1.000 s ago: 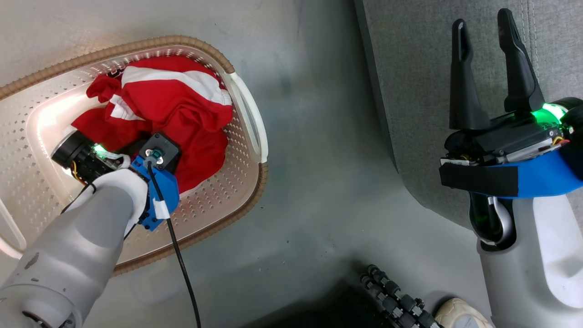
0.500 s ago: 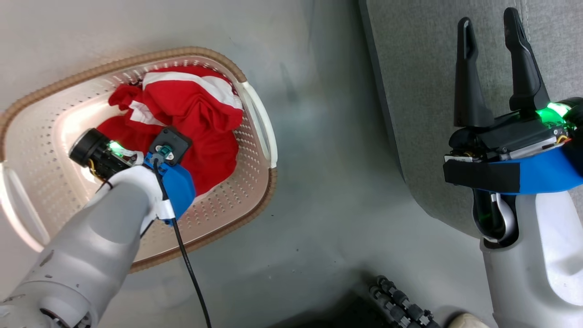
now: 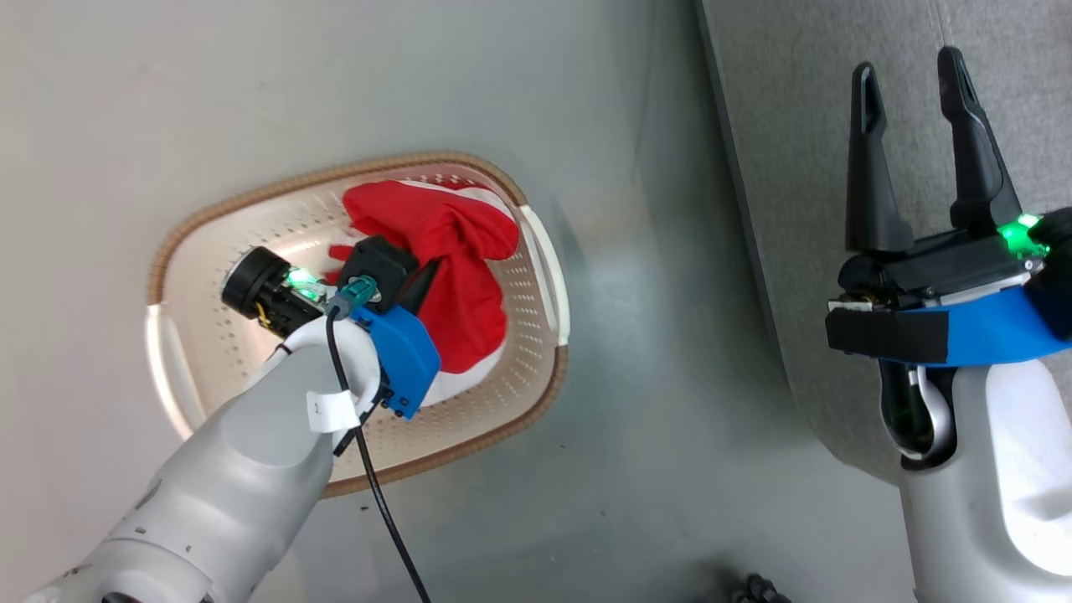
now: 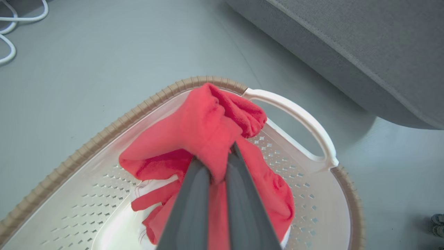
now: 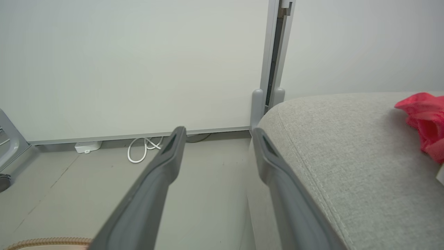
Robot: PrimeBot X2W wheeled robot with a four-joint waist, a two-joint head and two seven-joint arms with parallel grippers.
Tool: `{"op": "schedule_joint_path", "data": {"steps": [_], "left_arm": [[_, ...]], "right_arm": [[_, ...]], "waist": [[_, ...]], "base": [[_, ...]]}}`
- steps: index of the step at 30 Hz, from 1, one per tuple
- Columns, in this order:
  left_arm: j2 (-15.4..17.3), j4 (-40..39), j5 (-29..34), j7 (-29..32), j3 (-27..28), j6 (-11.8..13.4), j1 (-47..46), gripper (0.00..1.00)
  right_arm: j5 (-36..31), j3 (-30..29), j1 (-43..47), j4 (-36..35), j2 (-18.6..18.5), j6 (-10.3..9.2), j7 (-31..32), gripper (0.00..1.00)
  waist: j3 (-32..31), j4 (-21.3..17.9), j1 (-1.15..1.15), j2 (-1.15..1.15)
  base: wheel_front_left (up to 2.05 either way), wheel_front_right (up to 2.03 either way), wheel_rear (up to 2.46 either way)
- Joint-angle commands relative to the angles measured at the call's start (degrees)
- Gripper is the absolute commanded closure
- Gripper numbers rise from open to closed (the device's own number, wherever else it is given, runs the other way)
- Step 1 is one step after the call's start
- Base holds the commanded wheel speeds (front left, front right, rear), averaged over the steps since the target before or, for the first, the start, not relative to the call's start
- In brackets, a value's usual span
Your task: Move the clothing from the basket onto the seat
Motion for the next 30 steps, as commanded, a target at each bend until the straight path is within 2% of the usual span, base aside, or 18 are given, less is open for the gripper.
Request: {"op": "schedule_joint_path", "data": {"steps": [1, 15, 22, 30], "left_arm": [[-0.05, -1.25, 0.68, -0.27, 1.39, 0.45, 0.55, 1.0], [-1.81, -14.27, 9.54, -0.28, 17.48, 0.02, 9.08, 1.0], [-3.29, -19.38, 14.17, -0.28, 23.15, -0.58, 12.1, 1.0], [-4.85, -23.6, 17.0, -0.28, 27.03, -1.01, 13.84, 1.0]], "right_arm": [[-0.51, -0.22, 0.98, 0.28, 0.0, 0.01, -0.2, 0.0], [-3.05, -2.39, 5.62, 2.42, -0.4, 0.01, -0.2, 0.0], [-2.93, -2.59, 8.56, 3.6, -0.77, 0.01, -0.2, 0.0], [-2.73, -2.97, 12.07, 4.72, -0.89, 0.01, -0.2, 0.0]], "waist": [[-3.24, 2.44, 0.0, 0.0], [-16.0, 7.62, 0.0, 0.0], [-21.96, 8.95, 0.0, 0.0], [-28.4, 10.01, 0.0, 0.0]], "base": [[0.0, 0.0, 0.0], [0.0, 0.0, 0.0], [0.0, 0.0, 0.0], [0.0, 0.0, 0.0]]}}
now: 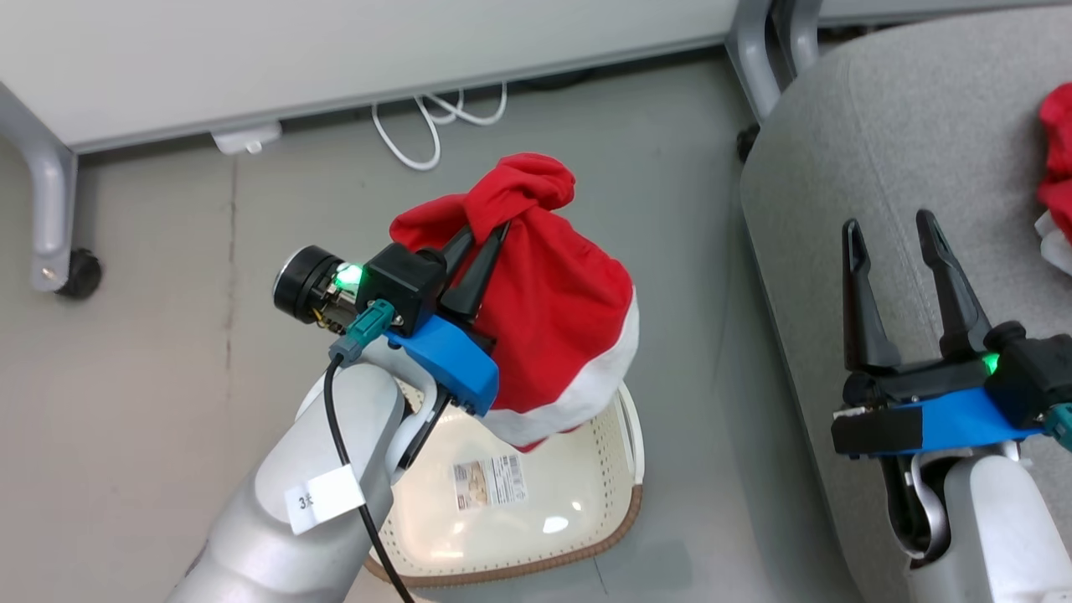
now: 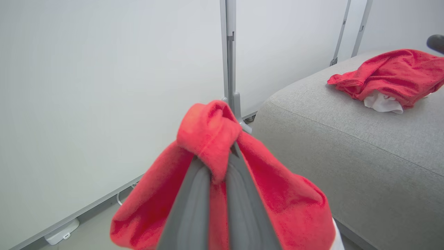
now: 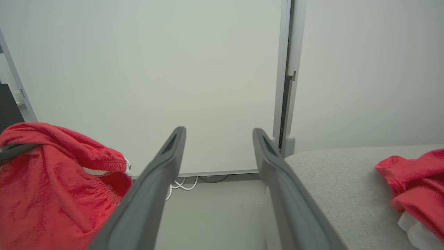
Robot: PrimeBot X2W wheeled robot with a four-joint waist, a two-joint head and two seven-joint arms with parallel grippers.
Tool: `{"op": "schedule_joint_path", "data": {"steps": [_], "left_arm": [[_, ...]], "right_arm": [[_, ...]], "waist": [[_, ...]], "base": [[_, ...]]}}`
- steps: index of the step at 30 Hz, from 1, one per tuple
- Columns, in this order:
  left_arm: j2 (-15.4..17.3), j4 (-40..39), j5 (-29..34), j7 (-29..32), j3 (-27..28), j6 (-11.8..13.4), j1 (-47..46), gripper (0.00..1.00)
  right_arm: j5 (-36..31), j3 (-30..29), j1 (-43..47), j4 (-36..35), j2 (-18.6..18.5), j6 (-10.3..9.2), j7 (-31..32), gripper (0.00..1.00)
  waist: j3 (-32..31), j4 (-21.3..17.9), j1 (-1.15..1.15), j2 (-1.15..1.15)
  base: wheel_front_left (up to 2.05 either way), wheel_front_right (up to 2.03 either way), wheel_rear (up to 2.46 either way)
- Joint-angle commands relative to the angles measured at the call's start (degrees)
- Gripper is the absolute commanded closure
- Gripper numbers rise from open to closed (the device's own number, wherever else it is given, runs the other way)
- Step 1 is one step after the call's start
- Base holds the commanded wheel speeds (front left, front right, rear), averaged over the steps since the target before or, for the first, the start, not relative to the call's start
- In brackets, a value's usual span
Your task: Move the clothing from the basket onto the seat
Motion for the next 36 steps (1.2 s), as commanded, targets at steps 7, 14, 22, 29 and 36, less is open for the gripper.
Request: {"op": "schedule_joint_path", "data": {"steps": [7, 14, 22, 29, 36], "left_arm": [[-1.3, -3.09, 1.18, -0.28, 0.55, -0.47, 1.14, 1.0], [-1.84, -5.76, 0.71, -0.29, -1.02, -0.37, 1.06, 1.0], [-1.93, -6.33, -0.05, -0.29, -1.89, -0.38, 2.11, 1.0], [-1.81, -6.19, -0.35, -0.29, -2.08, -0.38, 2.35, 1.0], [-1.91, -6.44, -0.3, -0.29, -2.29, -0.38, 1.97, 1.0]], "right_arm": [[0.31, -0.27, 3.31, 0.86, -0.29, 0.01, -0.2, 0.0], [0.52, -0.62, 5.75, 1.1, -0.03, 0.01, -0.2, 0.0], [0.96, -0.55, 6.77, 1.44, 0.24, 0.01, -0.19, 0.0], [0.79, 0.88, 6.27, 0.74, 0.31, 0.01, -0.19, 0.0], [1.0, 6.97, 3.04, 0.3, -1.36, 0.01, -0.19, 0.0]], "waist": [[-5.72, 1.4, 0.01, 0.0], [-8.84, 2.26, 0.01, 0.0], [-10.4, 2.51, 0.01, 0.0], [-10.67, 2.51, 0.01, 0.0], [-10.08, 2.71, 0.01, 0.0]], "base": [[0.0, 0.0, 0.0], [0.0, 0.0, 0.0], [0.0, 0.0, 0.0], [0.0, 0.0, 0.0], [0.0, 0.0, 0.0]]}}
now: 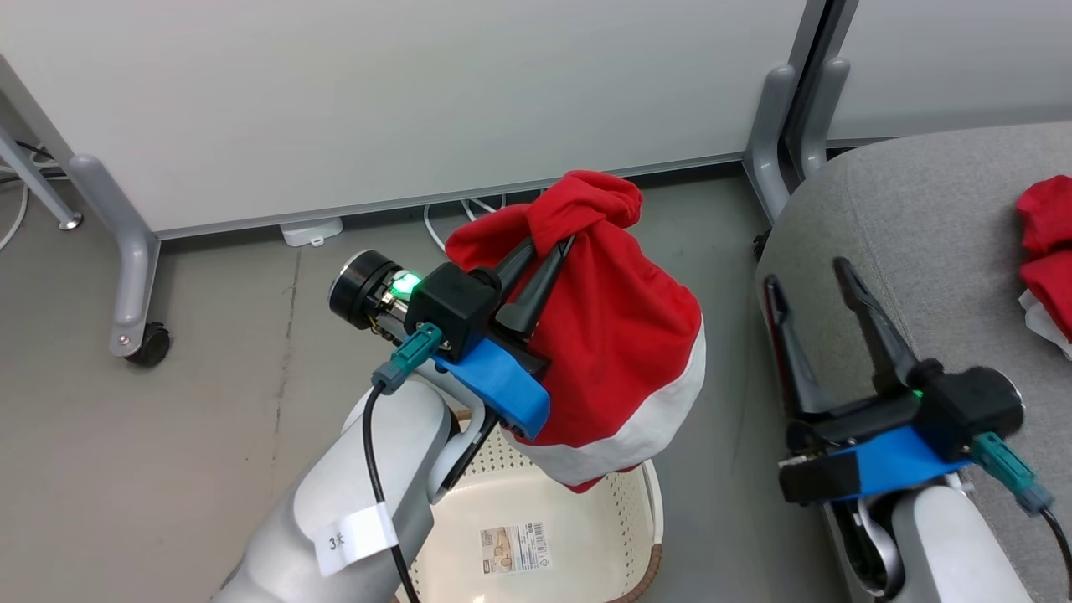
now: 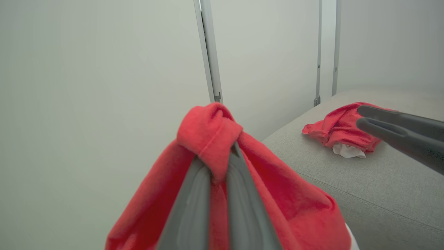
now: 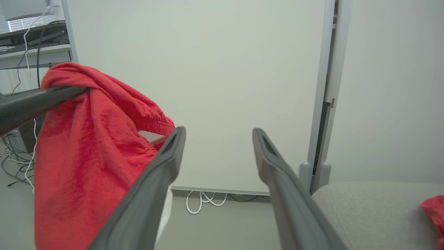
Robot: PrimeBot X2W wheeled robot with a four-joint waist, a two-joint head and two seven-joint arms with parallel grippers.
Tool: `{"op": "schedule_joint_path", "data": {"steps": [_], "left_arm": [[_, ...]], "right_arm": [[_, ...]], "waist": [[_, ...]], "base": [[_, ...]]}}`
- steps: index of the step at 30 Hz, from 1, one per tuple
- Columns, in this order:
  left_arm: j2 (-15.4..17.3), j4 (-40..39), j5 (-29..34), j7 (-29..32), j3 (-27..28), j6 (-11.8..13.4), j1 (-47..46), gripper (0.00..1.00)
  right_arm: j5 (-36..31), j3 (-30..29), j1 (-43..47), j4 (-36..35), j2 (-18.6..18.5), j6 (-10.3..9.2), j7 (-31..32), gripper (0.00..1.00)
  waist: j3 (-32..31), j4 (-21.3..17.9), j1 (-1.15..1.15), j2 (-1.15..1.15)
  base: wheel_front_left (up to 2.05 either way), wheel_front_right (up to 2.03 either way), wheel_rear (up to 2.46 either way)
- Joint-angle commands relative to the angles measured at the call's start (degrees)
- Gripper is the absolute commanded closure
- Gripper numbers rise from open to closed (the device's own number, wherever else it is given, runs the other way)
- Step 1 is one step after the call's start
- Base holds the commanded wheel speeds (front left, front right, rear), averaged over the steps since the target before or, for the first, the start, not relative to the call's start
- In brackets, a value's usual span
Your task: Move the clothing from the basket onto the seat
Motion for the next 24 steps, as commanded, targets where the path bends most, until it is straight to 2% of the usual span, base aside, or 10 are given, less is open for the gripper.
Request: {"op": "schedule_joint_path", "data": {"steps": [1, 9, 18, 24], "left_arm": [[0.16, -0.2, 0.01, -0.28, 0.1, -0.13, -0.03, 1.0], [-0.47, -0.41, 0.04, -0.27, -1.04, -0.13, -1.16, 1.0], [-1.18, -0.83, 0.0, -0.27, -2.98, -0.13, -2.07, 1.0], [-1.52, -1.29, -0.2, -0.27, -4.33, -0.13, -2.71, 1.0]], "right_arm": [[0.36, 0.86, -1.07, -0.01, -0.52, 0.01, -0.19, 0.0], [1.55, 9.28, -5.83, 1.95, -2.58, 0.01, -0.19, 0.0], [2.08, 18.21, -12.25, 7.94, -4.59, 0.01, -0.19, 0.0], [1.87, 21.5, -16.22, 12.11, -5.01, 0.01, -0.19, 0.0]], "waist": [[0.11, 0.08, 0.0, 0.0], [0.87, 0.82, 0.0, 0.0], [2.03, 1.4, 0.0, 0.0], [2.79, 1.89, 0.0, 0.0]], "base": [[0.0, 0.0, 0.0], [0.0, 0.0, 0.0], [0.0, 0.0, 0.0], [0.0, 0.0, 0.0]]}}
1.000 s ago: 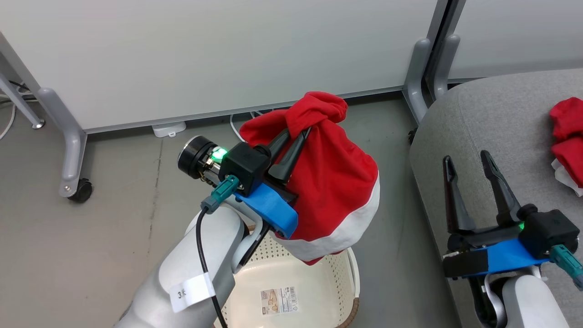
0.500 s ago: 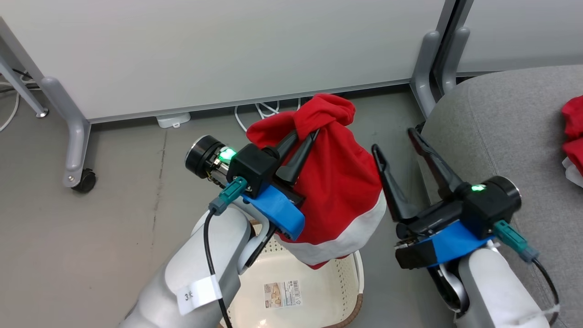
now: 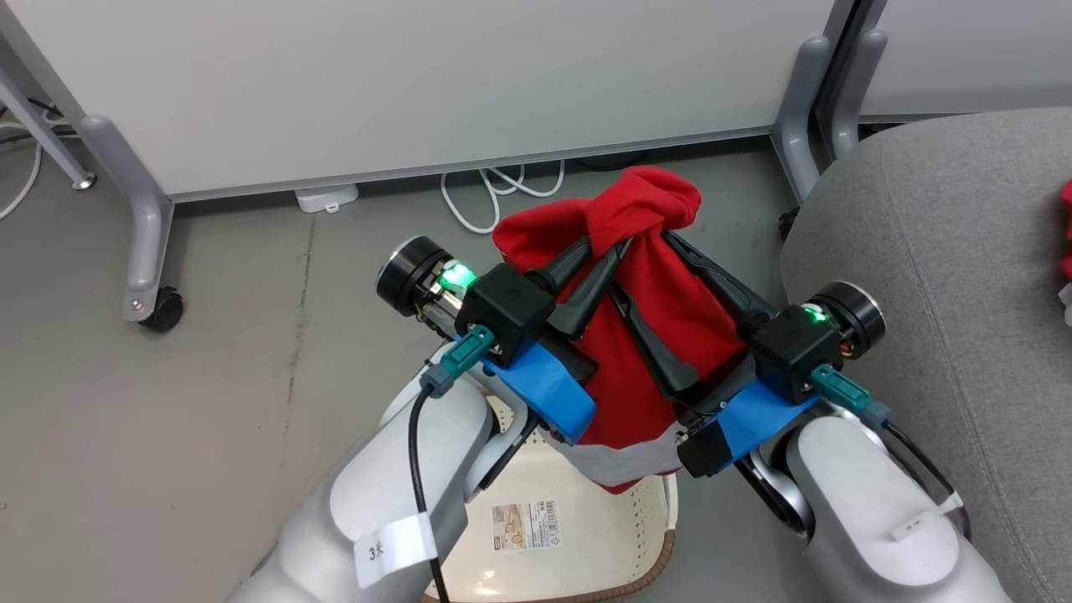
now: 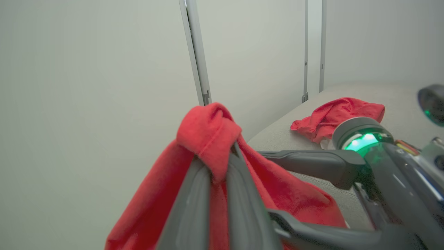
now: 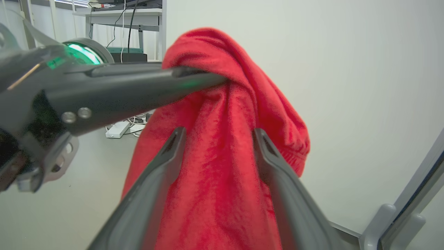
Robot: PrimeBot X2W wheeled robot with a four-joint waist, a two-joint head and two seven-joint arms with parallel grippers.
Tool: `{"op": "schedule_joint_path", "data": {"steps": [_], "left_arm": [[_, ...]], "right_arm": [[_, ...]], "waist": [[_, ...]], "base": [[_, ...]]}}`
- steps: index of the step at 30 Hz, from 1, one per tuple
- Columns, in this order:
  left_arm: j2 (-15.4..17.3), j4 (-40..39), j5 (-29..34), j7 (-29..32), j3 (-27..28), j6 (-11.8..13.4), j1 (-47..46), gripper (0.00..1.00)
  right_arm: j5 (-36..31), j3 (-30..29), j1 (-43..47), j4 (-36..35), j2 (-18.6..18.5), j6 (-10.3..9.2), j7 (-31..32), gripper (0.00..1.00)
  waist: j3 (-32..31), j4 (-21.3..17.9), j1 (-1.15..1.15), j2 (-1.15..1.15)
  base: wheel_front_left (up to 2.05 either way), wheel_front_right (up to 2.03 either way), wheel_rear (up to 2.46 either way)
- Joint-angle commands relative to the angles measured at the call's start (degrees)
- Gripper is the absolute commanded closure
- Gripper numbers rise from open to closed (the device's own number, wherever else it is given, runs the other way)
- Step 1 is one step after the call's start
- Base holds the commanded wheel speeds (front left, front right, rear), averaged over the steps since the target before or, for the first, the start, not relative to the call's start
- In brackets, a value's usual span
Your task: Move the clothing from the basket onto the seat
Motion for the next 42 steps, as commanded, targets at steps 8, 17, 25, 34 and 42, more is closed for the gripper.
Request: {"op": "schedule_joint_path", "data": {"steps": [8, 17, 25, 34, 42], "left_arm": [[-0.24, -0.77, -0.35, -0.29, -1.29, -0.13, -0.97, 1.0], [-0.32, -0.71, -0.36, -0.29, -1.42, -0.13, -0.36, 1.0], [-0.36, -0.51, -0.61, -0.29, -1.59, -0.13, -0.12, 1.0], [-0.23, -0.3, -0.82, -0.29, -1.82, -0.14, 0.17, 1.0], [-0.34, 0.19, -0.43, -0.28, -1.3, -0.14, 0.36, 0.0]], "right_arm": [[0.05, 1.77, -3.13, 7.93, 0.42, 0.01, -0.17, 0.03], [1.84, 3.18, -3.83, 10.1, 0.86, 0.01, -0.11, 1.0], [2.28, 3.19, -3.35, 9.83, 0.46, 0.01, -0.11, 1.0], [2.48, 3.23, -2.68, 9.44, 0.48, 0.01, -0.11, 1.0], [2.5, 3.04, -2.28, 9.06, 0.7, 0.01, -0.11, 1.0]], "waist": [[0.24, 0.34, 0.0, 0.0], [-0.03, -0.01, 0.0, 0.0], [-0.4, -0.14, 0.0, 0.0], [-0.8, -0.15, 0.0, 0.0], [-0.86, 0.01, 0.0, 0.0]], "base": [[0.0, 0.0, 0.0], [0.0, 0.0, 0.0], [0.0, 0.0, 0.0], [0.0, 0.0, 0.0], [0.0, 0.0, 0.0]]}}
